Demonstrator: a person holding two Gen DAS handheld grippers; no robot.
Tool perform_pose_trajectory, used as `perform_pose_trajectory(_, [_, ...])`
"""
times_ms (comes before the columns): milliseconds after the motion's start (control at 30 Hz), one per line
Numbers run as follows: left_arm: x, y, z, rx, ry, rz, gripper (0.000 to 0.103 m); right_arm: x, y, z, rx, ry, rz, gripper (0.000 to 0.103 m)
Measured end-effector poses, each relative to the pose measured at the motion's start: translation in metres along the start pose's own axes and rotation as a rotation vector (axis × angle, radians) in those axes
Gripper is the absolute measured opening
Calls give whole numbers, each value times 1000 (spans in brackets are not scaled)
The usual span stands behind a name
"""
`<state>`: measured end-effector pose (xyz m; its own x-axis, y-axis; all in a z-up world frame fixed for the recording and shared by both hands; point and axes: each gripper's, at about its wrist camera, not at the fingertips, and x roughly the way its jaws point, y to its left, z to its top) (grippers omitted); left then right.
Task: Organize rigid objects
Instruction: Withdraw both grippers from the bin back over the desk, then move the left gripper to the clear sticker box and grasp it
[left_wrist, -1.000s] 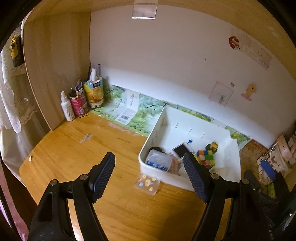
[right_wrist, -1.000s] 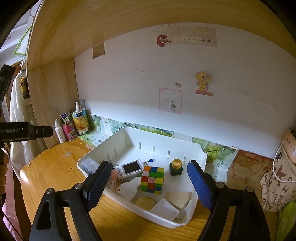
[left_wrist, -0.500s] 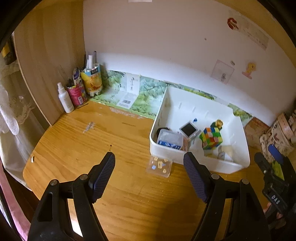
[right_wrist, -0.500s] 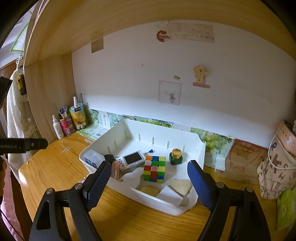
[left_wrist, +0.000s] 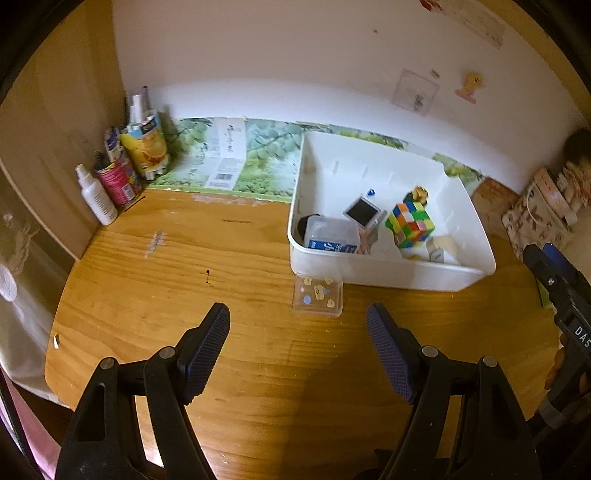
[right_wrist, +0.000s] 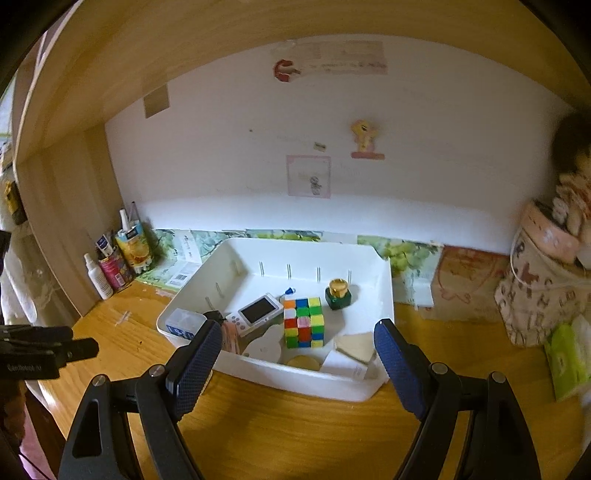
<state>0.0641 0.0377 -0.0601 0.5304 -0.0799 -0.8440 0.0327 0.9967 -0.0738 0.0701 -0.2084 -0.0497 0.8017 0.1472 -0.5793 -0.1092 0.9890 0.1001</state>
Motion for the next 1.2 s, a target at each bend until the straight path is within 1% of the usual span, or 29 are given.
perform_pose_trajectory(267, [21, 0, 0, 72, 81, -43, 79, -10, 2, -22, 66, 55, -54, 85])
perform_pose_trajectory(567, [61, 1, 7, 130, 207, -102, 79, -6, 7, -53, 165, 146, -117, 85])
perform_pose_trajectory(667, [80, 3, 9, 124, 284, -129, 79, -4, 12, -61, 182, 169, -137, 85])
perform_pose_trajectory(733, [89, 4, 10, 123, 314, -135, 79, -3, 15, -64, 190, 179, -146, 85])
perform_pose_trajectory(967, [121, 2, 13, 123, 398, -138, 79, 9, 23, -74, 218, 228, -170, 85])
perform_pose_trajectory(1200, [146, -3, 14, 105, 457, -145, 79, 19, 31, -82, 216, 285, -160, 85])
